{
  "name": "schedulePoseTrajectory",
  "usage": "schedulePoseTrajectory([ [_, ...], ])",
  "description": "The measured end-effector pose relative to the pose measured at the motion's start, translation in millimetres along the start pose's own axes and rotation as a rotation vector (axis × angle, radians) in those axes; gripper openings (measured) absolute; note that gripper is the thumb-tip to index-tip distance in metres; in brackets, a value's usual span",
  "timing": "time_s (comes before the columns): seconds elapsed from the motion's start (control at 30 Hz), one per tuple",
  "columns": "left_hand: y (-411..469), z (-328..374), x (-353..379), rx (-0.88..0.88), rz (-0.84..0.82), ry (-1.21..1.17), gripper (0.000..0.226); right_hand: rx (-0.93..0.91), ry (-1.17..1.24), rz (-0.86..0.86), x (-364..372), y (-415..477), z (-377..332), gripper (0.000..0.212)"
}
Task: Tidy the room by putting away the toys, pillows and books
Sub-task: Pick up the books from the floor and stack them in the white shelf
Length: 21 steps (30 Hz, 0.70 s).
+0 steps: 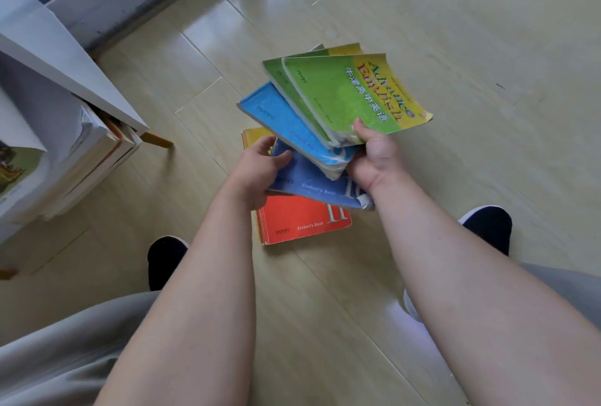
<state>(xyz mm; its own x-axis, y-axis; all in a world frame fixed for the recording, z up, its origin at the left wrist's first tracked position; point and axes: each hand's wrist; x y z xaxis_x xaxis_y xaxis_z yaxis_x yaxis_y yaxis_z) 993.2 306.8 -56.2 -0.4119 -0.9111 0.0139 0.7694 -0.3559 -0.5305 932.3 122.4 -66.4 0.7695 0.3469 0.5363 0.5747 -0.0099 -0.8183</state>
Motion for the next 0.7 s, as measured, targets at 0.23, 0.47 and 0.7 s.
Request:
schedulePoseTrajectory([
  [0.23,-8,-14,-8,-0.033,0.103,-0.094,0.028,0.092,-0.094,-0.061,-25,-4,15,0.023],
  [0.47,-14,-49,-13,-0.129,0.186,-0.098,0.036,0.238,-0.164,0.041,-78,-17,31,0.021],
  [0.7,-22,-59,-13,-0.197,0.167,-0.154,0.015,0.217,-0.203,0.115,-99,-19,25,0.023],
])
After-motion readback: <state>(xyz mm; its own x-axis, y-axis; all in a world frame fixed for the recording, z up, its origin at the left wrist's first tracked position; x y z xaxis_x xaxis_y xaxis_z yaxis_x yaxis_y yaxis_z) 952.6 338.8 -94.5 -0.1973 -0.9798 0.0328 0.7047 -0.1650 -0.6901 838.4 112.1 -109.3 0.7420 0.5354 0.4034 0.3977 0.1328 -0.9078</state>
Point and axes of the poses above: each hand's wrist, its own y-axis towards the middle knuckle, its own x-axis out of the palm, z = x × y, and after that the axes turned 13 degrees about x, right-handed
